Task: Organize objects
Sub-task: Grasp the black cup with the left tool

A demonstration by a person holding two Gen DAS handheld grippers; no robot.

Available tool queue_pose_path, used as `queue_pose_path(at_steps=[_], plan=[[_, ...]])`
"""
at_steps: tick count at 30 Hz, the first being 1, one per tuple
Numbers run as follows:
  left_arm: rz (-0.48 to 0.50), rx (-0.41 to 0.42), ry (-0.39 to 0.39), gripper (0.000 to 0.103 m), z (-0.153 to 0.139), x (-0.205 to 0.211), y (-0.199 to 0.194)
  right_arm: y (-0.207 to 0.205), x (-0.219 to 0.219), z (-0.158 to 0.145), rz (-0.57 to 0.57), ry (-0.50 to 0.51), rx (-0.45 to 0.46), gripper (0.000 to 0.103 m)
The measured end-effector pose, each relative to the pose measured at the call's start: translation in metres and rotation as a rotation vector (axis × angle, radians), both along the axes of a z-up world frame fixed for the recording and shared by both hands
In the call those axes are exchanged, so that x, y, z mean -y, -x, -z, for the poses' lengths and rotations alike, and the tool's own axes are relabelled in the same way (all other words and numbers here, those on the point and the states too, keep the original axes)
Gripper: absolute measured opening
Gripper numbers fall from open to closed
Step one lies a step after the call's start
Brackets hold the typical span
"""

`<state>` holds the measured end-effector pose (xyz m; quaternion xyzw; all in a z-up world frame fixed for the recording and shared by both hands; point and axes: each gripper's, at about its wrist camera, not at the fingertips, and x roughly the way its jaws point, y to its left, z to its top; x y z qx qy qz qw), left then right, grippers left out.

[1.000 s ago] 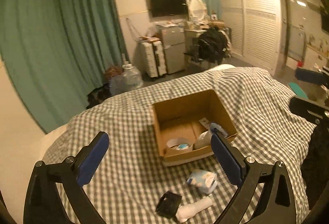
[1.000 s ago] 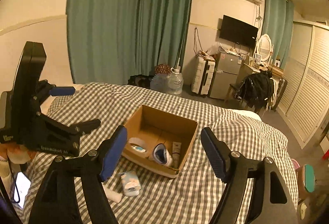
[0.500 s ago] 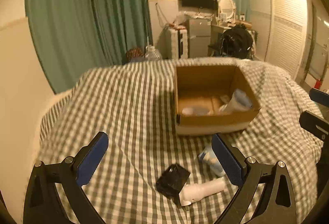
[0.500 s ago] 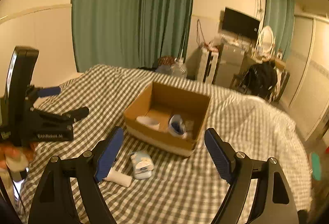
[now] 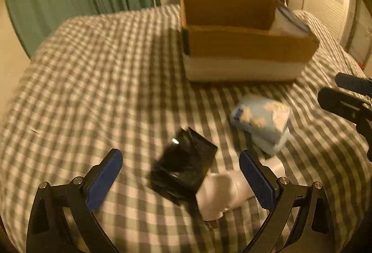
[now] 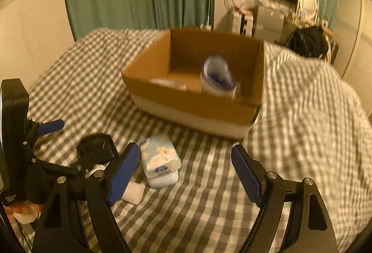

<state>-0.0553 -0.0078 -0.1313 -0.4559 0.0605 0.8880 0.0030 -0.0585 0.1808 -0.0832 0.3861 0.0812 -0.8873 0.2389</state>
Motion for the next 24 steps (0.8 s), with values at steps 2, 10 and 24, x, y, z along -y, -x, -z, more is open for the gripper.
queue_pose_path(at_steps=[2, 10, 24], plan=[[-0.009, 0.032, 0.006, 0.103, 0.008, -0.001, 0.004, 0.003, -0.002, 0.006, 0.005, 0.010, 0.025, 0.081], [-0.071, 0.104, -0.030, 0.103, 0.025, 0.006, 0.021, 0.000, -0.001, 0.020, 0.009, -0.001, 0.054, 0.081], [-0.087, 0.046, -0.041, 0.054, 0.011, 0.010, -0.001, -0.002, 0.017, 0.028, -0.057, -0.060, 0.025, 0.081]])
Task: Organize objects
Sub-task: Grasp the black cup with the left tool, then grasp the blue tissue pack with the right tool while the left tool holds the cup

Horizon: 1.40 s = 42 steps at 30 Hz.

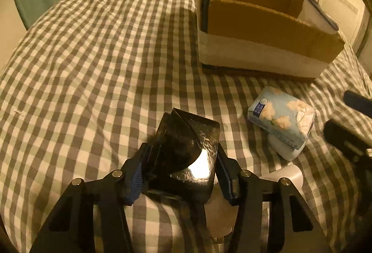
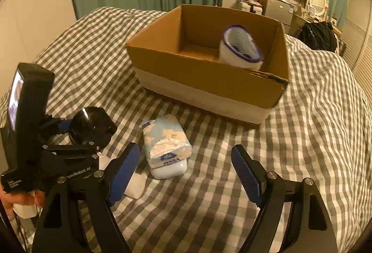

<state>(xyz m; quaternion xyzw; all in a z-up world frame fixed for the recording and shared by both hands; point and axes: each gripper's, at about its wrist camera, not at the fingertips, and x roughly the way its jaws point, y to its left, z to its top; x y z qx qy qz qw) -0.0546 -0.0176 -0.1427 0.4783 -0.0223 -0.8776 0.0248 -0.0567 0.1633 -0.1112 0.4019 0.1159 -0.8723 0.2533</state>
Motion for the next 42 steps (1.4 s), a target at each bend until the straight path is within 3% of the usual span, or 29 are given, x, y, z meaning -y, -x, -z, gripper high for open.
queue_pose_path(at_steps=[2, 4, 15, 16, 18, 19, 27, 34, 39, 42], plan=[[-0.001, -0.020, -0.004, 0.053, -0.006, 0.001, -0.006, 0.003, 0.007, 0.003, -0.024, -0.013, 0.001, 0.081], [-0.011, -0.038, 0.005, 0.045, -0.010, 0.002, -0.013, 0.007, 0.014, 0.006, -0.044, -0.031, 0.012, 0.081], [-0.016, -0.064, -0.012, 0.044, -0.019, 0.004, -0.021, 0.033, 0.049, 0.033, -0.116, -0.128, 0.100, 0.081], [-0.016, -0.065, -0.012, 0.044, -0.017, 0.005, -0.019, 0.033, 0.051, 0.036, -0.121, -0.133, 0.111, 0.080], [-0.013, -0.069, -0.017, 0.044, -0.017, 0.005, -0.019, 0.032, 0.054, 0.042, -0.125, -0.154, 0.127, 0.059], [-0.011, -0.070, -0.017, 0.044, -0.016, 0.005, -0.019, 0.031, 0.053, 0.046, -0.121, -0.162, 0.137, 0.055], [0.003, -0.083, -0.017, 0.044, -0.018, 0.000, -0.024, 0.021, 0.041, 0.043, -0.090, -0.116, 0.150, 0.054], [0.023, -0.097, -0.054, 0.044, -0.038, -0.003, -0.034, -0.008, 0.031, 0.007, -0.098, -0.119, 0.053, 0.054], [0.054, -0.147, -0.080, 0.045, -0.071, -0.011, -0.041, -0.027, 0.019, -0.034, -0.103, -0.137, -0.036, 0.054], [0.080, -0.184, -0.094, 0.044, -0.093, -0.017, -0.043, -0.030, 0.008, -0.063, -0.095, -0.101, -0.041, 0.054]])
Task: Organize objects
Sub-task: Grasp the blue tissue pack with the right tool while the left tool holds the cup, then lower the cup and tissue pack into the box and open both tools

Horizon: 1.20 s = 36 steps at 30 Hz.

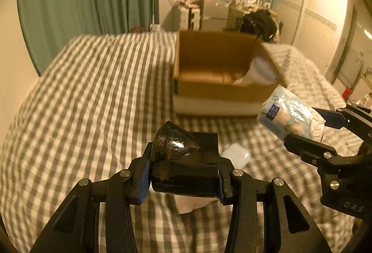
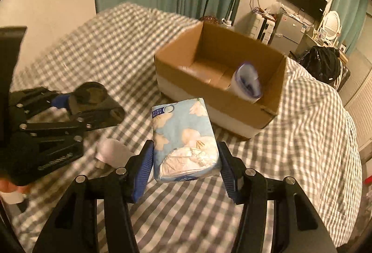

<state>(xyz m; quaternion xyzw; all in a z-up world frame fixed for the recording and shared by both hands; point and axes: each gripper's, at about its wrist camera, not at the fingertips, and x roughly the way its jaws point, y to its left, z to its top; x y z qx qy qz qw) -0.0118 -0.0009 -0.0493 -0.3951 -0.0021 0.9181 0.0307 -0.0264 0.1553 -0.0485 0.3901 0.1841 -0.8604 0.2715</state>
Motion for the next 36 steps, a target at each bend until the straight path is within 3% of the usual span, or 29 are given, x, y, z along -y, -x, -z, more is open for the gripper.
queue_pose_path(at_steps=[10, 18, 26, 36], plan=[[0.078, -0.128, 0.005, 0.045, -0.082, -0.015, 0.009, -0.017, -0.020, -0.091, 0.034, 0.103, -0.143, 0.054], [0.126, -0.188, 0.028, 0.045, -0.119, -0.033, 0.052, 0.013, -0.017, -0.136, 0.043, 0.157, -0.229, 0.054], [0.127, -0.194, 0.052, 0.045, -0.123, -0.045, 0.115, 0.072, -0.016, -0.148, 0.063, 0.183, -0.240, 0.054], [0.126, -0.117, 0.078, 0.045, -0.077, -0.053, 0.212, 0.165, -0.012, -0.114, 0.118, 0.221, -0.177, 0.054]])
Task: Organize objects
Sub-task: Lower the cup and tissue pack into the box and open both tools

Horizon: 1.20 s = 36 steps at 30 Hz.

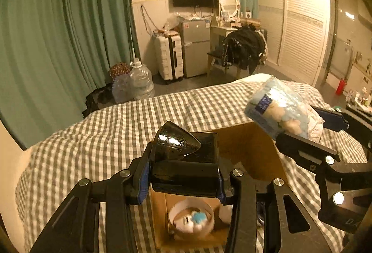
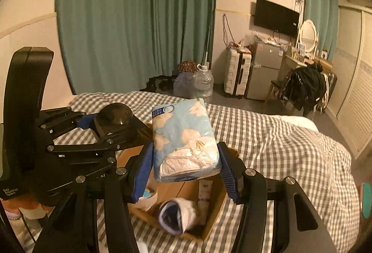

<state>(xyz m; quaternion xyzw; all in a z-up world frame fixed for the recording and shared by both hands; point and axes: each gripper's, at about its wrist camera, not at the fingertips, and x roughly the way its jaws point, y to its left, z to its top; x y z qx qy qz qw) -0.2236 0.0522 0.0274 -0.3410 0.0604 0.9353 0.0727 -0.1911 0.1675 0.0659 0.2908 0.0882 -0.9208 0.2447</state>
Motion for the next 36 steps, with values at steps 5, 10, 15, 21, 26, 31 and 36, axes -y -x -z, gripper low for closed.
queue_pose_path(at_steps=[5, 10, 15, 21, 26, 31, 36], plan=[[0.005, 0.048, -0.012, 0.045, 0.036, 0.000, 0.029, 0.042, 0.000, 0.036, 0.044, 0.026, 0.052, 0.054], [0.035, 0.104, 0.004, 0.045, 0.074, -0.007, 0.043, 0.063, 0.001, 0.078, 0.052, -0.006, 0.119, 0.054], [0.050, 0.144, 0.040, 0.045, 0.095, -0.016, 0.049, 0.074, 0.004, 0.105, 0.058, -0.072, 0.147, 0.054], [0.042, 0.184, 0.041, 0.045, 0.107, -0.019, 0.059, 0.084, 0.000, 0.122, 0.048, -0.071, 0.213, 0.054], [0.045, 0.189, 0.041, 0.046, 0.110, -0.020, 0.055, 0.075, 0.007, 0.128, 0.052, -0.092, 0.216, 0.056], [0.005, 0.173, 0.068, 0.070, 0.110, -0.020, 0.050, 0.073, 0.002, 0.124, 0.060, -0.059, 0.208, 0.064], [-0.015, 0.177, -0.011, 0.086, 0.092, -0.010, 0.042, 0.070, -0.007, 0.105, 0.097, -0.005, 0.176, 0.087]])
